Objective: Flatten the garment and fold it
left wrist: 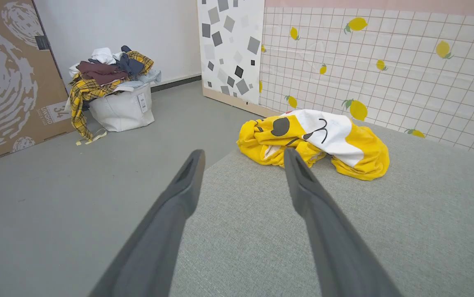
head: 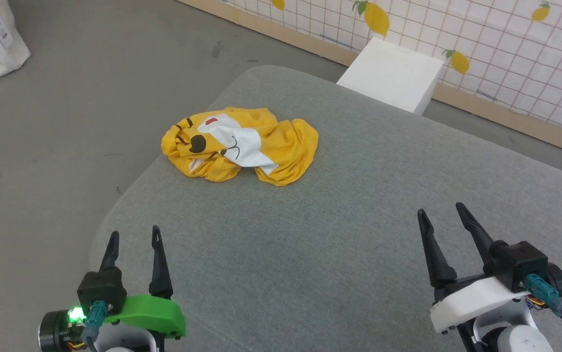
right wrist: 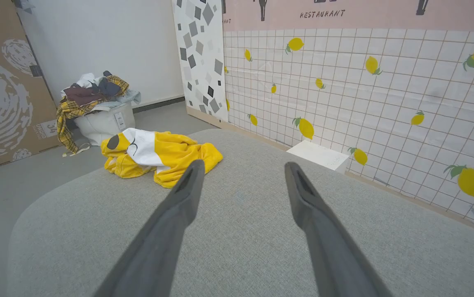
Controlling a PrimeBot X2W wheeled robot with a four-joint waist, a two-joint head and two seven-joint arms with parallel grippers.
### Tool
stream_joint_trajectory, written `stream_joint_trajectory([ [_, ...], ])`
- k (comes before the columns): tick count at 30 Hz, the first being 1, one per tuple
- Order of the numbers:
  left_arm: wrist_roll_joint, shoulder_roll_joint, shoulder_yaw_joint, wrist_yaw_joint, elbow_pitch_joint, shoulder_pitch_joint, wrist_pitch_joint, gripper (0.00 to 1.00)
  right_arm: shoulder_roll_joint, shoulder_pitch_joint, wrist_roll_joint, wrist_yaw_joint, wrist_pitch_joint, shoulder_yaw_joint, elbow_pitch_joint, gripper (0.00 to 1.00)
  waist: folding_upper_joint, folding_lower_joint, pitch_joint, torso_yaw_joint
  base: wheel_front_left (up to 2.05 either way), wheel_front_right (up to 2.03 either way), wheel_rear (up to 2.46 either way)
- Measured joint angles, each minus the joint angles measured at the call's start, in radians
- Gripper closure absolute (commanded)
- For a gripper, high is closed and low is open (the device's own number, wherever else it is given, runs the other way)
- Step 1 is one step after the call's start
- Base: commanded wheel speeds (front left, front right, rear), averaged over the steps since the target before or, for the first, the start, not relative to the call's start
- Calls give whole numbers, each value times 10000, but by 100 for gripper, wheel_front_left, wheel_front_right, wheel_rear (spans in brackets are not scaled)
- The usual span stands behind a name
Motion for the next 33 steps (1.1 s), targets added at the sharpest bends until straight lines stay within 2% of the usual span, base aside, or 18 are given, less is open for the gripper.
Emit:
stream_joint_trajectory([
  [26,-692,150,-144,439,226,2,-585,0,2,0,205,0,-230,21,4,0,0,1,302,1120,0,0,0],
  [33,-1030,173,-163,320,234,-102,-617,0,8,-46,230,0,-217,44,-65,0,0,0,552,996,0,0,0],
])
